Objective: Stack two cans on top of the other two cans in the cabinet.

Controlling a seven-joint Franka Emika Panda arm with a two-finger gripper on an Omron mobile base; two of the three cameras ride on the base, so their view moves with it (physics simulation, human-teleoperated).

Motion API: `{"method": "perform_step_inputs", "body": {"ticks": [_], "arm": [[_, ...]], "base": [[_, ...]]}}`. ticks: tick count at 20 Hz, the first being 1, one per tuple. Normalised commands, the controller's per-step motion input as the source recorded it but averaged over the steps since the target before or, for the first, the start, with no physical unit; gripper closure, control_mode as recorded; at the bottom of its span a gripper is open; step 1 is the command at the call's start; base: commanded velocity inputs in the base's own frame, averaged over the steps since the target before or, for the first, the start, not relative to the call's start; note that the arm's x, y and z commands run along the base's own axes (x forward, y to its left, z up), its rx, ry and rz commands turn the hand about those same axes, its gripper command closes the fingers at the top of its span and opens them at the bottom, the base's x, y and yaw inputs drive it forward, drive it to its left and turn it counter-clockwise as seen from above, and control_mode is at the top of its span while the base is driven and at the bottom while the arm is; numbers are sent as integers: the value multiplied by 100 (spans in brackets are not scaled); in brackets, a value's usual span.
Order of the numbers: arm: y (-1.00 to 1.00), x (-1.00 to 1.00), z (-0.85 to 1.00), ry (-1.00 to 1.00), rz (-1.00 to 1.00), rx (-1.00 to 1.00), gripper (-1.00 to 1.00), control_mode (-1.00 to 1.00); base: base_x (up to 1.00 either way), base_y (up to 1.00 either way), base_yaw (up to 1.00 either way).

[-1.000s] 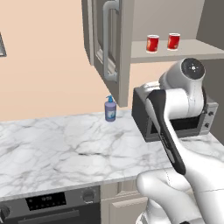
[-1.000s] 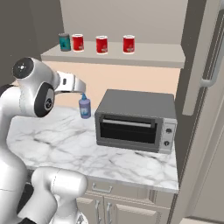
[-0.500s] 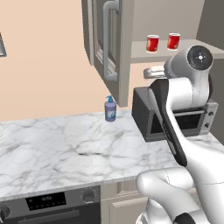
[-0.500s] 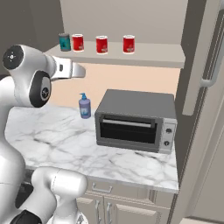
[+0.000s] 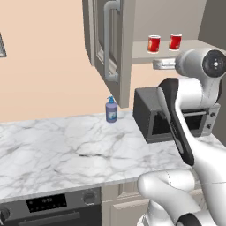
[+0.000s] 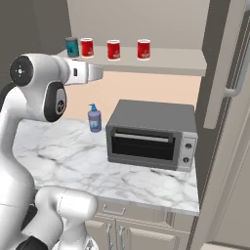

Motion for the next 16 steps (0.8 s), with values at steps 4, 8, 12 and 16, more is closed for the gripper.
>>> {"method": "perform_step_inputs", "body": {"ticks": [4,8,12,16], "arm": [[-14,16,8,-3,1,13,-100,-100],[-5,12,20,-1,2,17,-100,-100],[0,12,20,0,2,14,-100,-100],[0,21,17,0,0,7,-100,-100]], "base": [[0,0,0],[0,0,0],[0,0,0],[0,0,0]]}}
